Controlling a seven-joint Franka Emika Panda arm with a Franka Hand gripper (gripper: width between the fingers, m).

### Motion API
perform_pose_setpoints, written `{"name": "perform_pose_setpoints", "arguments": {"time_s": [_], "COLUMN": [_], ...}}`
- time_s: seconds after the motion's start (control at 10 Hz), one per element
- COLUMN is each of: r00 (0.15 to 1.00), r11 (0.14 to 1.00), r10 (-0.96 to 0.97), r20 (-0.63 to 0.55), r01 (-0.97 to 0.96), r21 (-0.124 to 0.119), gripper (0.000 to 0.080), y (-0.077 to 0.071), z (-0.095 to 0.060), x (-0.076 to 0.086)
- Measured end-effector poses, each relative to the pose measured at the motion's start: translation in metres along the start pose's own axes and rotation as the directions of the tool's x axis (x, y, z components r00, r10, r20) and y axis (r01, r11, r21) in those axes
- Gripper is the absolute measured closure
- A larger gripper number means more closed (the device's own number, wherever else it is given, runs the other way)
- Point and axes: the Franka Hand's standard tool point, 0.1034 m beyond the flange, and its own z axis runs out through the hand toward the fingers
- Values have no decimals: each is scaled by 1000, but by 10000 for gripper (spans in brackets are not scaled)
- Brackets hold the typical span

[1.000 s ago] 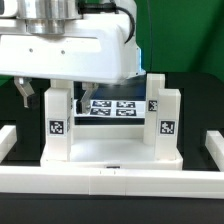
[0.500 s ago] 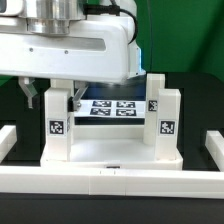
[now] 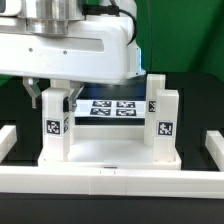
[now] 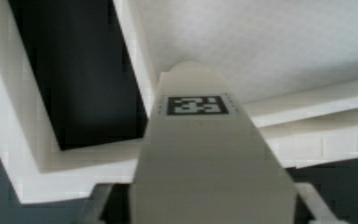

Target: Assemble desk

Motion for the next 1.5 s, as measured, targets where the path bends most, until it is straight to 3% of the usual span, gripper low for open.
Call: {"name": "perform_pose_setpoints", "arguments": {"time_s": [0.5, 0.8, 1.1, 1.3, 1.4, 1.5], "r00": [903, 707, 541, 490, 505, 527], "r11": [904, 707, 543, 491, 507, 529], "r10": [428, 706, 839, 870, 861, 848], "r20": [30, 45, 60, 58, 58, 58], "r01": [-429, -707, -840, -871, -862, -849], "r21": [1, 10, -9, -12, -12, -10], "gripper": [509, 509, 509, 509, 495, 321], "y": [7, 9, 7, 6, 6, 6], "z": [1, 2, 1, 1, 1, 1], "x": [-3, -3, -5, -5, -5, -5]}}
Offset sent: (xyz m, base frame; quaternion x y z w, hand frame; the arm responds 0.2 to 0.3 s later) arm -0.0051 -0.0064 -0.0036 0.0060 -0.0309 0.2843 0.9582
